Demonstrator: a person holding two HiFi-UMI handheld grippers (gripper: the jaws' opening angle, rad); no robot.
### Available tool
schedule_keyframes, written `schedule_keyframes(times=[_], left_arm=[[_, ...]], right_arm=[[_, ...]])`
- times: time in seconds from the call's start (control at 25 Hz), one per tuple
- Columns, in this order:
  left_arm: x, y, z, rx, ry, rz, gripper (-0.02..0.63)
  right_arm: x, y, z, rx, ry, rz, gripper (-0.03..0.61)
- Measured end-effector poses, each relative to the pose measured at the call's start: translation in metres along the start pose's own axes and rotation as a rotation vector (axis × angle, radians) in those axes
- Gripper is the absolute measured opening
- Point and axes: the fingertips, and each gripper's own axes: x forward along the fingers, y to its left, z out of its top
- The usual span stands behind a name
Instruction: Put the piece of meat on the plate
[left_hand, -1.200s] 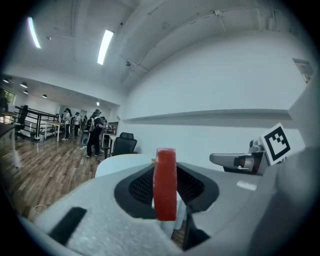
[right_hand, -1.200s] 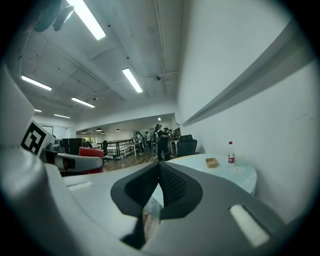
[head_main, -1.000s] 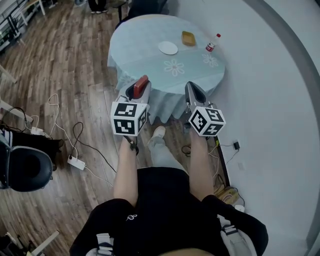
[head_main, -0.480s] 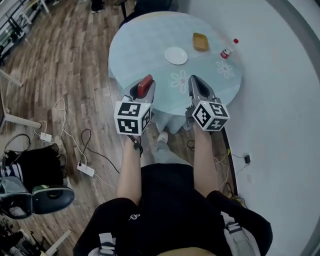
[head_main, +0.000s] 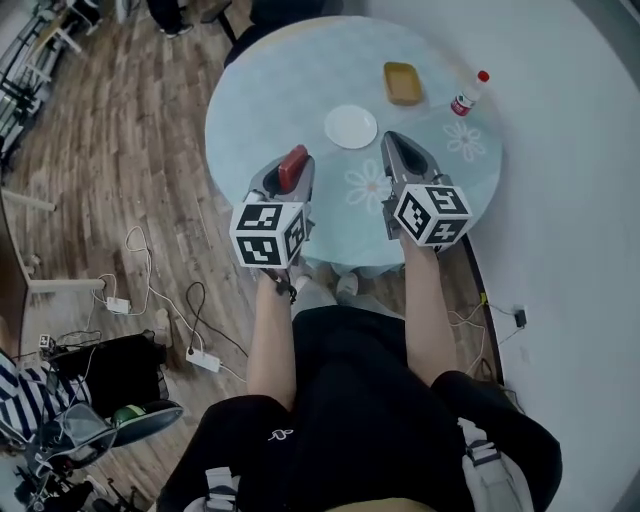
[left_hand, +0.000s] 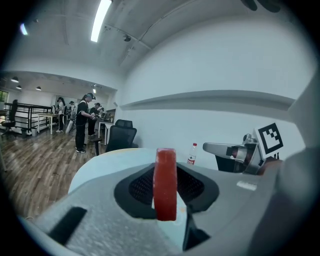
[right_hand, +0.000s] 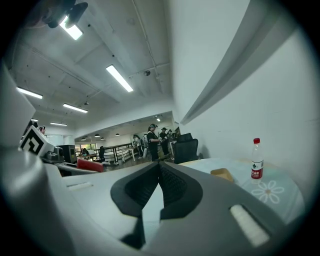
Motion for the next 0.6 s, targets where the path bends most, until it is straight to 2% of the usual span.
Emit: schedule_keyframes(times=[0.2,0.36,0.6], left_arm=[[0.048,0.013,-0.008,-0.018,0.069,-0.068,0.095],[0.079,0.030,-0.046,-0.064,0.208,-0.100,0.095],[0.117,0.042,-0.112,-0.110,0.416,-0.223,0.095]], right_arm=[[0.015,-0.033,-0.001,0.025,0.011,-0.064,0.011],[0.015,-0.050,-0.011,0.057,0.019,-0.121,0.011],[0.009,-0.066,-0.038,0.044,0.079,-0.206,0.011]])
